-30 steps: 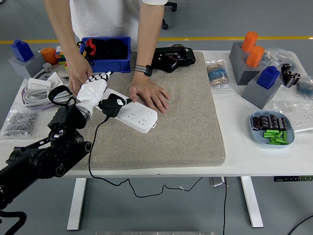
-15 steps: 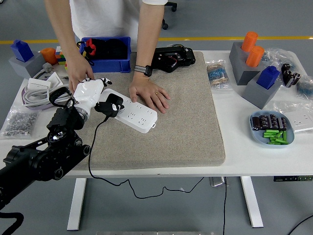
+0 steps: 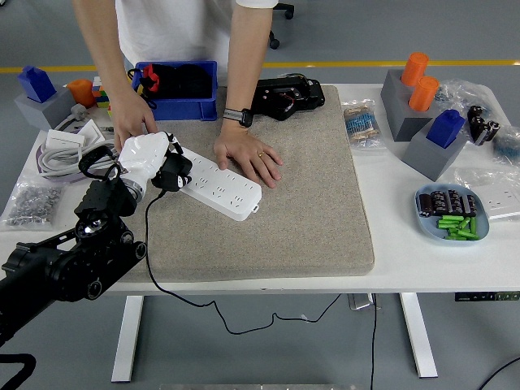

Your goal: Press the white button,pick up the black plug,place it near the board,insert it into the board

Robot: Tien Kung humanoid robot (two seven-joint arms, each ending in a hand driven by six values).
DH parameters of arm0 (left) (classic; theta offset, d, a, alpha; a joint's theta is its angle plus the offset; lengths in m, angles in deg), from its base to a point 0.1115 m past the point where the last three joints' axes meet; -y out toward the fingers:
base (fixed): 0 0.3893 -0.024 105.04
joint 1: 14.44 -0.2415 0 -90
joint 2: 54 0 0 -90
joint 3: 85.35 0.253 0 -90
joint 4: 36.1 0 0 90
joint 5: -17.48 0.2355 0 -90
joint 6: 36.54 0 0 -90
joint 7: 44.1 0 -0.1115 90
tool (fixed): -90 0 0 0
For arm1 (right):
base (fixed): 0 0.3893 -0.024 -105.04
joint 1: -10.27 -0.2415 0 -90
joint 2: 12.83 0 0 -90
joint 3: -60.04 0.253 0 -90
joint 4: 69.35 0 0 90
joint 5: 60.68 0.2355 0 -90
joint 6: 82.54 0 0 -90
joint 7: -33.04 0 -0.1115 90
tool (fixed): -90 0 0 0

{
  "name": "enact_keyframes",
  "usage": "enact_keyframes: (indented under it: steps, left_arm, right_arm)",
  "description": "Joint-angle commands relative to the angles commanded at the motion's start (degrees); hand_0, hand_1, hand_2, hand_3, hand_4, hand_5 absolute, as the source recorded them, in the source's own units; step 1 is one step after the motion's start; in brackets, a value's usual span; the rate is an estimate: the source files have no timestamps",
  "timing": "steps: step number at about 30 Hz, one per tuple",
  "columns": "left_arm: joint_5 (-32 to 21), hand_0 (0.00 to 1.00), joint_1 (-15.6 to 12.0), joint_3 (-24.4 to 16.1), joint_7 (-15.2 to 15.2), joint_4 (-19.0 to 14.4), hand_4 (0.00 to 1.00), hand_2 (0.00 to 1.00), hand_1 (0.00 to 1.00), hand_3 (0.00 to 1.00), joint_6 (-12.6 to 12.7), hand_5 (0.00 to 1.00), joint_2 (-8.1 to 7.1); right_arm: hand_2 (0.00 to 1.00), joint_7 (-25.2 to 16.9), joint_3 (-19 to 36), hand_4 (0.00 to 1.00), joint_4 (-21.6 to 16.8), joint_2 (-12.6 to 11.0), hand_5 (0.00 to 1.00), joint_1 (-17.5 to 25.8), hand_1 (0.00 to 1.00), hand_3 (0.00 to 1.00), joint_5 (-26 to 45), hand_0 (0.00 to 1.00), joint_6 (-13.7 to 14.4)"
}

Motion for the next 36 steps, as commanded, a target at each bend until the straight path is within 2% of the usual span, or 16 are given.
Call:
enact_keyframes:
  steps: [10, 27, 33, 34, 36]
  left_arm:
    - [-0.65, 0.386, -0.25, 0.53, -0.15, -0.88, 0.873, 0.317, 0.285, 0.448, -0.3, 0.002, -0.26]
    - [-1.12, 0.388, -0.24, 1.46, -1.99, -1.56, 0.877, 0.308, 0.285, 0.444, -2.96, 0.002, -1.7]
    - [-2.7, 0.388, -0.34, 1.2, 0.01, -1.36, 0.878, 0.308, 0.285, 0.445, -3.23, 0.002, -1.45]
    - [-2.88, 0.752, -0.35, 1.16, 0.34, -1.33, 0.974, 0.775, 0.81, 0.804, -3.23, 0.033, -1.42]
    - [-3.34, 0.752, -0.32, 1.08, 1.41, -1.33, 0.974, 0.775, 0.81, 0.804, -3.06, 0.033, -1.37]
  right_arm:
    - [0.636, -0.03, 0.11, 0.66, -0.03, 0.01, 0.352, -0.03, 0.619, 0.604, 0.02, 0.707, 0.04]
    - [0.635, -0.04, 0.21, 0.659, 0.0, -0.02, 0.35, 0.03, 0.617, 0.603, 0.02, 0.707, 0.06]
    - [0.636, -0.09, 0.23, 0.658, -0.07, 0.0, 0.349, -0.06, 0.618, 0.604, 0.07, 0.707, 0.1]
    - [0.635, -0.1, 0.21, 0.658, -0.08, 0.01, 0.349, -0.05, 0.618, 0.604, 0.08, 0.706, 0.1]
    - [0.635, -0.09, 0.18, 0.658, -0.04, 0.04, 0.349, -0.02, 0.618, 0.604, 0.09, 0.706, 0.09]
